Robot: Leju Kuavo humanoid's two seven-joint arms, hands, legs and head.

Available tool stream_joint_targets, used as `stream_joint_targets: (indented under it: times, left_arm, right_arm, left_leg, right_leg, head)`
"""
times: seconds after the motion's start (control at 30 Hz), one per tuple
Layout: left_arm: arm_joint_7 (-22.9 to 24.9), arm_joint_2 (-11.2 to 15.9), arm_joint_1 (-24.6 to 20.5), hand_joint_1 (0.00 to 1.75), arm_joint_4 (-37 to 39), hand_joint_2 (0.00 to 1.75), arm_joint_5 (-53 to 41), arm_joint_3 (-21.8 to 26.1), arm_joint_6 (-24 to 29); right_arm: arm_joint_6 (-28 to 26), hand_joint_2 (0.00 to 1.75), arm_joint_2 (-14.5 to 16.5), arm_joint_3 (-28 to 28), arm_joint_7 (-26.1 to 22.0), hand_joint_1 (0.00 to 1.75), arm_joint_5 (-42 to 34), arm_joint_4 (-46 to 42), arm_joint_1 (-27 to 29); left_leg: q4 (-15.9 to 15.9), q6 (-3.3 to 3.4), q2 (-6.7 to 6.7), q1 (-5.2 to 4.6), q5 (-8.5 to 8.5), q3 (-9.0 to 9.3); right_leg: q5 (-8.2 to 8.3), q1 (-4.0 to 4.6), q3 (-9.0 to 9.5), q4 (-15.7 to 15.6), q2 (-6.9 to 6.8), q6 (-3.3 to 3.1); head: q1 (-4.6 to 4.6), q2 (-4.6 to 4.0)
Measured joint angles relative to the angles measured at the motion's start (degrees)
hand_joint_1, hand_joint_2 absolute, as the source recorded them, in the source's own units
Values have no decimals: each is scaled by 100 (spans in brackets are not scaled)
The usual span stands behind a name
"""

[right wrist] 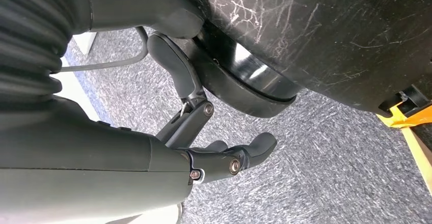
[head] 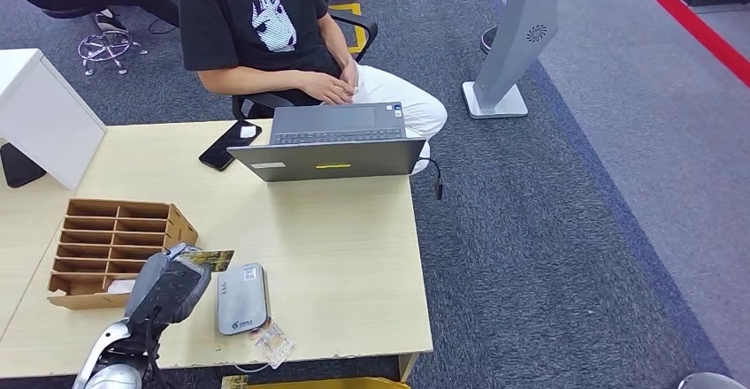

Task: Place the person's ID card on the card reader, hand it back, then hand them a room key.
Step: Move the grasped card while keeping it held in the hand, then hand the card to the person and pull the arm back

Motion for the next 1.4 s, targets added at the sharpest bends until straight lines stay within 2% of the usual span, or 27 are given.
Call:
stream_joint_targets:
  times: [0.57, 0.93, 1.1, 1.4]
  left_arm:
    - [121, -235, 328, 175, 784, 175, -96, -145, 64]
    - [310, -239, 347, 175, 992, 175, -136, -226, 232]
    - [272, -182, 338, 175, 915, 175, -375, -227, 477]
    - [-36, -37, 113, 175, 50, 175, -457, 155, 691]
  right_arm:
    - [242, 175, 109, -198, -119, 0, 227, 191, -41]
    - [388, 175, 149, -381, -175, 0, 419, 266, -45]
    - [458, 175, 158, -459, -175, 0, 519, 272, -40]
    - [548, 175, 158, -520, -127, 0, 710, 256, -1]
  left_leg:
    - [0, -4, -1, 6, -3, 0]
    - [-1, -7, -2, 15, -4, 4]
    - [0, -9, -1, 18, -3, 7]
    - [0, -13, -1, 22, 0, 7]
  right_leg:
    - [-3, 3, 4, -1, 1, -2]
    - [-4, 11, 12, -1, 2, -5]
    - [-3, 16, 12, -1, 4, -6]
    - [-2, 21, 10, -1, 2, -8]
  head:
    - [-1, 1]
    - [1, 0]
    - [2, 0]
    - [2, 1]
